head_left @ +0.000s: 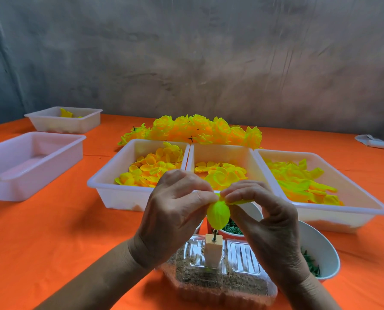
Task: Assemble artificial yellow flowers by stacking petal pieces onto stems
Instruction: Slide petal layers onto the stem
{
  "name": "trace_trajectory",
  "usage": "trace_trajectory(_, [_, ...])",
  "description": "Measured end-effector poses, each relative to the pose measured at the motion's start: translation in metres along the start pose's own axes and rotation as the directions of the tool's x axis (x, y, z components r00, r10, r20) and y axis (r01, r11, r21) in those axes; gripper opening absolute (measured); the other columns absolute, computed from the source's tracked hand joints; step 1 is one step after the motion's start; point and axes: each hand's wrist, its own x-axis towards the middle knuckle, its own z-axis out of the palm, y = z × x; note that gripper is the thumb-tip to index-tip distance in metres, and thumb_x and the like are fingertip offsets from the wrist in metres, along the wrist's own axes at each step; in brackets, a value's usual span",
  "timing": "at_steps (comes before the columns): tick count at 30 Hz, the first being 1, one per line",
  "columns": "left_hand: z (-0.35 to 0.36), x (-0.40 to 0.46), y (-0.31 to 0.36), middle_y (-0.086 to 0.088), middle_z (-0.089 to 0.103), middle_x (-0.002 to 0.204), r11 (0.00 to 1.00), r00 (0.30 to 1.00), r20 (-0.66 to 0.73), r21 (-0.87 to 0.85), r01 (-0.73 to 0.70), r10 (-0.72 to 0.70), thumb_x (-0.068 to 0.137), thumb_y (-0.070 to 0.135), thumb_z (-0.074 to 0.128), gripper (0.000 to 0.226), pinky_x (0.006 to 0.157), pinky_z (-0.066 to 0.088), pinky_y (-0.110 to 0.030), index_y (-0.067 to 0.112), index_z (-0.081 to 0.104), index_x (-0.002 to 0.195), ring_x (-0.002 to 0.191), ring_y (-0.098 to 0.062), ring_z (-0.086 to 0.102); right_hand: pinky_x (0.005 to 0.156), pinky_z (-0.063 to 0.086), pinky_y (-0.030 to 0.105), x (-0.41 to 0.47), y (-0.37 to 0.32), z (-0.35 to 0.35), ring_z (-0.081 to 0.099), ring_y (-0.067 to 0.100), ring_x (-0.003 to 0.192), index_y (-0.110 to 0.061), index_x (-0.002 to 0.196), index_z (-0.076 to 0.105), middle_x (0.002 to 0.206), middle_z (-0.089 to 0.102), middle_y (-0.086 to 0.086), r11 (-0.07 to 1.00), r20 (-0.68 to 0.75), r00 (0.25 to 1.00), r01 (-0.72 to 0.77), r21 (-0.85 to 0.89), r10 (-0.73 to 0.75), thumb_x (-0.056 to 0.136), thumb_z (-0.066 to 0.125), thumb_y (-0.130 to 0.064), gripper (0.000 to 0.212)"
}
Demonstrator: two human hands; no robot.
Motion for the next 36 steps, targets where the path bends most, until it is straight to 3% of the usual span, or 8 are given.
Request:
trace_trajectory(6, [0.0023, -0.0032, 0.0008, -0.004, 0.07, 0.083, 1.0, 1.0, -0.005, 0.013, -0.009, 0.009, 0.076, 0.017, 0.078, 0.013, 0.078, 0.047, -0.036, 0.005, 0.075, 0.079, 0.08, -0.025, 0.064, 0.076, 0.052, 0.032, -0.0018, -0.0003, -0.0008, 0.065, 0.02, 0.085, -0.018, 0.072, 0.067, 0.08, 0.07, -0.004, 1.0, -0.015, 1.0, 0.017, -0.018, -0.017, 0.069, 0.073, -0.006, 0.014])
trace_trajectory(11, [0.0008, -0.002, 0.0018, -0.006, 0.07, 0.083, 0.998, 0.999, -0.025, 0.051, -0.039, 0.041, 0.081, 0.015, 0.072, 0.012, 0.078, 0.047, -0.038, 0.003, 0.075, 0.08, 0.08, -0.027, 0.062, 0.077, 0.052, 0.028, -0.0006, 0.0, 0.0001, 0.065, 0.018, 0.086, -0.015, 0.071, 0.067, 0.08, 0.07, -0.003, 1.0, -0.026, 1.0, 0.015, -0.019, -0.016, 0.069, 0.073, -0.005, 0.012])
trace_trajectory(16, [0.0002, -0.0051, 0.0031, -0.009, 0.07, 0.083, 0.987, 0.992, -0.054, 0.117, -0.109, 0.116, 0.092, 0.015, 0.058, 0.026, 0.076, 0.048, -0.041, 0.0, 0.074, 0.079, 0.079, -0.03, 0.064, 0.075, 0.052, 0.031, -0.0041, 0.001, 0.0016, 0.065, 0.019, 0.084, -0.015, 0.069, 0.067, 0.079, 0.069, -0.005, 0.999, -0.04, 0.999, 0.012, -0.041, -0.013, 0.068, 0.073, -0.004, 0.013])
trace_trajectory(25, [0.0015, -0.0055, 0.0023, -0.011, 0.07, 0.084, 0.975, 0.986, -0.057, 0.169, -0.146, 0.157, 0.087, 0.013, 0.063, 0.019, 0.076, 0.048, -0.043, 0.0, 0.074, 0.079, 0.079, -0.031, 0.065, 0.076, 0.05, 0.023, -0.005, 0.0039, 0.0031, 0.064, 0.019, 0.085, -0.009, 0.078, 0.071, 0.081, 0.068, -0.002, 0.998, -0.052, 0.999, -0.013, -0.065, 0.009, 0.07, 0.071, -0.003, 0.01])
trace_trajectory(36, [0.0047, -0.0092, 0.0025, -0.012, 0.07, 0.084, 0.963, 0.98, -0.04, 0.196, -0.185, 0.196, 0.086, 0.012, 0.064, 0.019, 0.077, 0.048, -0.043, 0.0, 0.075, 0.078, 0.077, -0.031, 0.065, 0.076, 0.05, 0.028, -0.0086, 0.008, 0.0026, 0.064, 0.018, 0.085, -0.011, 0.072, 0.07, 0.079, 0.069, -0.003, 0.998, -0.057, 0.998, 0.011, -0.058, -0.014, 0.072, 0.074, -0.013, 0.004])
